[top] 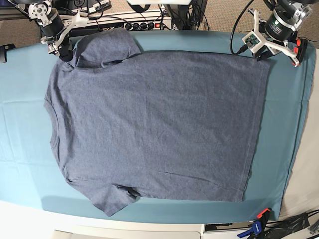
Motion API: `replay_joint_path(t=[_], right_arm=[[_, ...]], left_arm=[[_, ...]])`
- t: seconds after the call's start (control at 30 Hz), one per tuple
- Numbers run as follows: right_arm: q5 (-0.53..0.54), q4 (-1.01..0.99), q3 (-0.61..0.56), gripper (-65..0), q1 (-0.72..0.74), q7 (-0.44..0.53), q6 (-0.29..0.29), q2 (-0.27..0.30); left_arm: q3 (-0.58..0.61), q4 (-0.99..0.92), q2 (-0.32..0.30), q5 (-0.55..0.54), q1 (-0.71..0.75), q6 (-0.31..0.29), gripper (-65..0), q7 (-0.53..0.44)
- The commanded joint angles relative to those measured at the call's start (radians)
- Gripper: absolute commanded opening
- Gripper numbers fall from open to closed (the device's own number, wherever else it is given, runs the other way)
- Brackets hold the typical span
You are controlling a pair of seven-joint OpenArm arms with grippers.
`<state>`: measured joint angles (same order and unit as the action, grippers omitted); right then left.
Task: Fold the T-shirt properly
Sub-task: 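Adjust the right gripper's grip on the shoulder corner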
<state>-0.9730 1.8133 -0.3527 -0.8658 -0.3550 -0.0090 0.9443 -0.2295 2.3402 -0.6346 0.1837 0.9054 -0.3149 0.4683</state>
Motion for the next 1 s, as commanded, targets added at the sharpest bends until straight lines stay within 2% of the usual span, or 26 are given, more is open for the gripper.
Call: replay_joint_path(t=[0.0, 0.13, 0.27, 0.47, 0.53, 0.67, 0.73, 0.87, 0.97], right_arm=[[0.054, 0.004, -0.034, -34.2, -0.028, 0.092, 0.082, -0.005], [0.095, 0.026, -0.034, -37.8, -0.028, 0.082, 0.075, -0.006], [0.112, 0.027, -0.034, -37.8, -0.028, 0.069, 0.040, -0.006], [0.111, 0.026, -0.032, -37.8, -0.014, 0.041, 0.042, -0.005], [0.103, 0.026, -0.032, -37.8, -0.003, 0.018, 0.070, -0.005], [0.105, 0.026, -0.032, -37.8, 0.007, -0.005, 0.187, 0.001], [0.105, 0.026, -0.032, -37.8, 0.007, -0.004, 0.225, 0.001], [0.121, 0.026, -0.024, -37.8, 0.007, -0.019, 0.208, 0.000], [0.150, 0.026, 0.002, -37.8, 0.007, -0.055, 0.161, 0.000]], left_arm=[[-0.004, 0.016, -0.008, 0.008, 0.008, 0.011, -55.2, -0.012], [-0.004, 0.016, -0.008, 0.007, 0.008, 0.011, -55.2, -0.012], [-0.004, 0.016, -0.008, 0.007, 0.008, 0.011, -55.2, -0.012], [-0.004, 0.016, -0.007, 0.007, 0.008, 0.011, -55.2, -0.012], [-0.004, 0.016, -0.005, 0.007, 0.008, 0.011, -55.2, -0.012], [-0.004, 0.016, 0.003, 0.006, 0.009, 0.011, -55.2, -0.012], [-0.004, 0.016, 0.003, 0.007, 0.009, 0.010, -55.2, -0.012], [-0.004, 0.016, 0.003, 0.007, 0.009, 0.010, -55.2, -0.012], [-0.004, 0.016, 0.003, 0.007, 0.009, 0.010, -55.2, -0.012]])
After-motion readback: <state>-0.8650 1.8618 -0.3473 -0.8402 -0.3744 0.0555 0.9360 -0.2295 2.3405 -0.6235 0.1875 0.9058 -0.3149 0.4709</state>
